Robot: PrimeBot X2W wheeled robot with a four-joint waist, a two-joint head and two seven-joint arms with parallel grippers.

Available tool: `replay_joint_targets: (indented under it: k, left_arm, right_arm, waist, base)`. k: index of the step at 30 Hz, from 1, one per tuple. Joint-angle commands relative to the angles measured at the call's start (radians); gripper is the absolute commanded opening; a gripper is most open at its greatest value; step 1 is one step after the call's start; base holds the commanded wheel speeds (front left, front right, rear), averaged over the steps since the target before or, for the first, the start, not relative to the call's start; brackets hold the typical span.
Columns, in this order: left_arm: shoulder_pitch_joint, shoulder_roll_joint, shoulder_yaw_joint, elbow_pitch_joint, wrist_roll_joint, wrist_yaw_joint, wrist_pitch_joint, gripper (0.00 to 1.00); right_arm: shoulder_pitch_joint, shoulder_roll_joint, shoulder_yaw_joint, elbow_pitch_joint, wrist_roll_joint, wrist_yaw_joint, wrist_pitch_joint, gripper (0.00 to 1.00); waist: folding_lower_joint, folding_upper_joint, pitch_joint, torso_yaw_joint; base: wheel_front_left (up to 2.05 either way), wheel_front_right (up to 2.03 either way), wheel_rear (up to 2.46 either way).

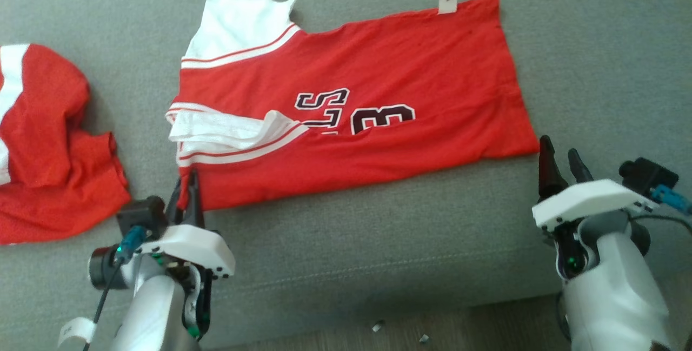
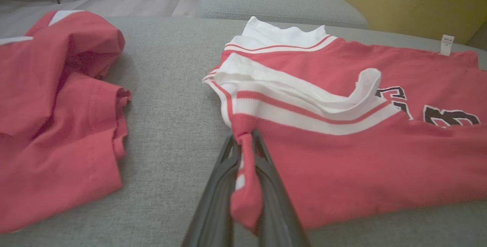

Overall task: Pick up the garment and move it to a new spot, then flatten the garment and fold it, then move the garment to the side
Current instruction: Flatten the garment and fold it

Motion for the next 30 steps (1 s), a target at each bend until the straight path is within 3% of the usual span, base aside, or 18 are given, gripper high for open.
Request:
replay_joint_targets:
  k: [1,16,17,18,19,30]
  left_arm:
    - [-0.013,0.014,0.019,-0.042,0.01,-0.008,-0.006,0.0]
    - [-0.017,0.003,-0.021,-0.082,0.012,-0.005,-0.006,0.0]
    - [-0.018,0.003,-0.02,-0.083,0.012,-0.004,-0.006,0.0]
    - [-0.019,0.003,-0.019,-0.083,0.011,-0.003,-0.006,0.0]
    - [-0.019,0.003,-0.018,-0.084,0.011,-0.002,-0.006,0.0]
    - [-0.001,0.007,-0.006,-0.051,0.016,-0.003,-0.006,0.0]
  right_arm:
    - [-0.053,0.006,0.014,0.001,0.006,0.006,0.0,1.0]
    - [-0.214,0.006,0.045,0.275,0.065,0.006,-0.057,1.0]
    - [-0.219,0.006,0.053,0.285,0.073,0.006,-0.06,0.69]
    - [-0.224,0.006,0.06,0.294,0.08,0.006,-0.064,0.15]
    - [-0.229,0.006,0.067,0.301,0.086,0.006,-0.069,0.0]
    - [-0.24,-0.015,0.085,0.365,0.065,0.006,-0.137,0.0]
  waist:
    - [0.0,0.0,0.01,0.009]
    - [0.0,0.0,0.058,0.051]
    - [0.0,0.0,0.059,0.052]
    - [0.0,0.0,0.059,0.052]
    - [0.0,0.0,0.059,0.051]
    - [0.0,0.0,0.02,0.028]
  base:
    - [0.0,0.0,0.0]
    - [0.0,0.0,0.0]
    - [0.0,0.0,0.0]
    - [0.0,0.0,0.0]
    - [0.0,0.0,0.0]
    - [0.0,0.0,0.0]
